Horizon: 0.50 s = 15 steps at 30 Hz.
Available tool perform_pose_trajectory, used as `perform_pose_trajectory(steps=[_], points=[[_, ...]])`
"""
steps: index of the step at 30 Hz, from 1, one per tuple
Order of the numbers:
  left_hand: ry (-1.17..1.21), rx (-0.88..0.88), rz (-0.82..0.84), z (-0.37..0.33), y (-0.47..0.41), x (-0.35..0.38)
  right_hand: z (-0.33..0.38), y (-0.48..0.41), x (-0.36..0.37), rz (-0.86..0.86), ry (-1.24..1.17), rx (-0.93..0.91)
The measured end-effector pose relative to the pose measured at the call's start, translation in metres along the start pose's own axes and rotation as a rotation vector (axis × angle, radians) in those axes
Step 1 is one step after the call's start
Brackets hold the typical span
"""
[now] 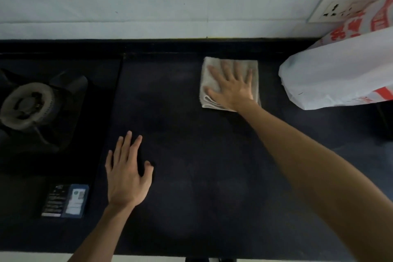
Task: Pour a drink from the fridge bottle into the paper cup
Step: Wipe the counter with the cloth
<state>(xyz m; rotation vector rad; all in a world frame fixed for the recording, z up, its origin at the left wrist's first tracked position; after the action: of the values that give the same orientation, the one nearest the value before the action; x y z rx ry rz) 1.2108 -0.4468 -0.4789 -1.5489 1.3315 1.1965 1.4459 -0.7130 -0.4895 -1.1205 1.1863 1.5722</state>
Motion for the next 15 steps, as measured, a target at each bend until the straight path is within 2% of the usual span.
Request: perform_pose_trajectory(steps=[3,10,12,15], points=[[0.006,0.001,0.0,-0.001,0.0,0.0,-0.031,0.037,0.0,-0.007,0.018,0.036],[-0.019,-0.004,-0.012,-0.003,0.0,0.0,-0.012,0.19,0.031,-0.004,0.025,-0.101],[-0.024,-0.011,-0.011,-0.003,0.001,0.0,-0.014,0.18,0.031,0.018,0.034,-0.099],[-0.025,-0.015,0.001,-0.003,0.0,0.0,0.0,0.113,0.02,0.011,0.025,-0.091]])
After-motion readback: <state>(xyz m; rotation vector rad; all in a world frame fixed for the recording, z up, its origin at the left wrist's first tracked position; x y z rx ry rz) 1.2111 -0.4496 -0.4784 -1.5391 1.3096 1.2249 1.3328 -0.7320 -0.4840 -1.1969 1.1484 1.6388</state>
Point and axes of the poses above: each hand's wrist, its own y-axis away from the middle knuckle, its own x-axis out of the palm, z = x × y, the point moved 9 cm from there along -y, towards the middle knuckle, and after that the axes turned 2 degrees about x, right-handed, at the moved point
